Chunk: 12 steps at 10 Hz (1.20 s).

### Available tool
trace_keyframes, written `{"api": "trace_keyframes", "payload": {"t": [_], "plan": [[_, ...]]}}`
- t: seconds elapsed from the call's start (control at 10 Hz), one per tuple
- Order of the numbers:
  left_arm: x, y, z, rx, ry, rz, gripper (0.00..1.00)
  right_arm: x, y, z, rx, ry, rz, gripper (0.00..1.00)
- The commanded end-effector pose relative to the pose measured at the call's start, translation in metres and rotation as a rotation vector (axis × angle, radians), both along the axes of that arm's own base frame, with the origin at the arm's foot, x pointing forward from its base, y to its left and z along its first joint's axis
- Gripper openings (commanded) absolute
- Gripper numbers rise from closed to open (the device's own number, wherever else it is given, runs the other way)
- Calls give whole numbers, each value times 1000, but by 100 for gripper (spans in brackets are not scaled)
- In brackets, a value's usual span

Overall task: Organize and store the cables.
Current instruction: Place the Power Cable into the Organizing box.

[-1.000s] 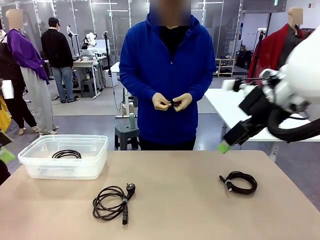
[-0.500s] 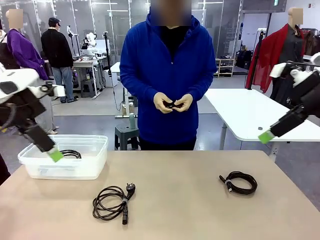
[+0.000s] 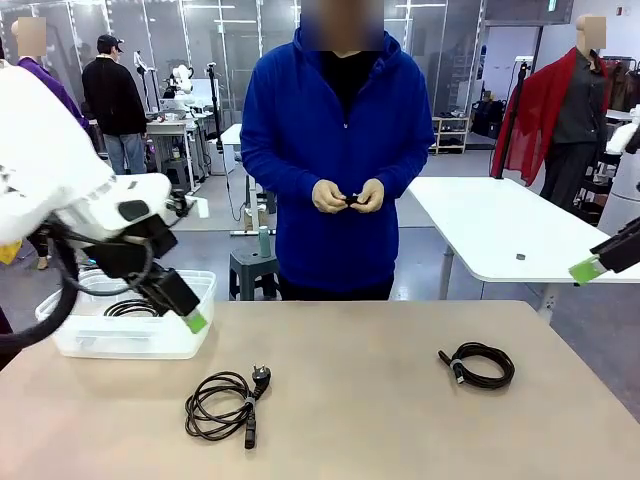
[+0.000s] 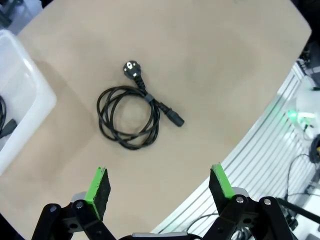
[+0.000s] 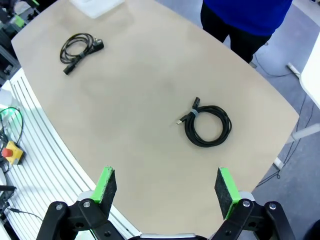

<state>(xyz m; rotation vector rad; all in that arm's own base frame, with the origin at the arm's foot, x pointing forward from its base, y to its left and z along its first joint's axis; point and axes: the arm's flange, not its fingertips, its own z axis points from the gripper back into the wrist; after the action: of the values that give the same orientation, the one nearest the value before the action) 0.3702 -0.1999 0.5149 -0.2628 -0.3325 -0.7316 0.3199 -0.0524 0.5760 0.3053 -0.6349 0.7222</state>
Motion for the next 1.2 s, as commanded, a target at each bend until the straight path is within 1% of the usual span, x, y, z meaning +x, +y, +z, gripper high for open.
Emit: {"api": "trace_keyframes", "payload": {"t": [0.0,0.2,0.4,0.6,0.7,0.8,0.9,1.1], "plan": [[26,-22,-14,-32,34,37,100,-5,-16,-4,-16,0,22,100],[36,-39,-39,-20,101,26,100,-4,-14,-13,-66,25,55,100],[38,-46,-50,-11,110,31,100,0,-10,-22,-82,40,60,100],[39,-48,-64,-2,143,32,100,3,-2,-34,-118,66,71,100],[38,-48,-65,-4,144,33,100,3,-1,-34,-98,52,55,100],[37,-43,-60,-14,125,38,100,1,0,-32,-55,48,25,100],[36,-45,-66,20,139,9,100,4,0,-31,-82,71,59,100],[36,-45,-66,20,139,9,100,4,0,-31,-82,71,59,100]]}}
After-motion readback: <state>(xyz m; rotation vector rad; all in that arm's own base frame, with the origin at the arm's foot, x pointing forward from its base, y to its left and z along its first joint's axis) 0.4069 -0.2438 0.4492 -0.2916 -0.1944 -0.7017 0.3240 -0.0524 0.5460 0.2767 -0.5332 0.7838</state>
